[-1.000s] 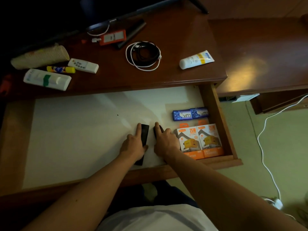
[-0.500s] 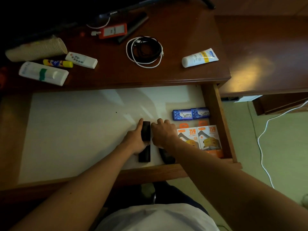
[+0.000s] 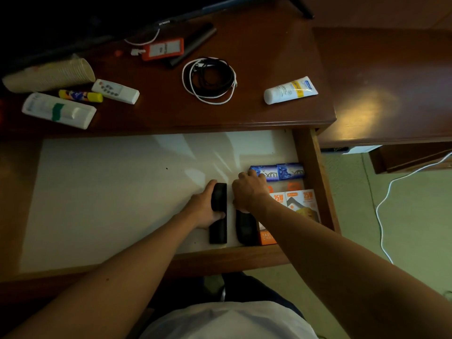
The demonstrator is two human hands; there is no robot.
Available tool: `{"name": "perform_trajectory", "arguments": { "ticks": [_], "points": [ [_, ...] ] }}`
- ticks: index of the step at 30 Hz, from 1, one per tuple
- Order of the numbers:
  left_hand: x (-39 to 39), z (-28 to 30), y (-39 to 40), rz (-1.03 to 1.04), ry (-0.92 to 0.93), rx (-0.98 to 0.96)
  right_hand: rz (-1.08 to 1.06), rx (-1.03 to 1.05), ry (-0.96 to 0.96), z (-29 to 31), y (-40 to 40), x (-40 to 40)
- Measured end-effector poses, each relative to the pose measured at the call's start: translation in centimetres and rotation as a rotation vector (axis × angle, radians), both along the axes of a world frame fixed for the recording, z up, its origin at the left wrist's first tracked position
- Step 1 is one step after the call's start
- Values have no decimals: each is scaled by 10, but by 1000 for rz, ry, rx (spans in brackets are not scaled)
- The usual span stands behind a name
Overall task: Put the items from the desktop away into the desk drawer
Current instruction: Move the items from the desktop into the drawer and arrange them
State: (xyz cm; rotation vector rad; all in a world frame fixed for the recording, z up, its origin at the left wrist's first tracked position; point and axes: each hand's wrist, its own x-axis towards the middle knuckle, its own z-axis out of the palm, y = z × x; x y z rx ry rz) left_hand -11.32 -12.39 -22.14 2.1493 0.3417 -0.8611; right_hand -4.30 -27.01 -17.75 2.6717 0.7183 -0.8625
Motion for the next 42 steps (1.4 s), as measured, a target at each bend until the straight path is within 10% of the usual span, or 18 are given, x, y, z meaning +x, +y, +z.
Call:
{"name": "perform_trajectory", "arguments": {
  "ticks": [27,42],
  "points": [
    [-9,12,-25,89,19,58,14,56,49,9,-4,0],
    [43,127,182,1033,-483,392,19,911,-178,83,190,41]
  ]
}}
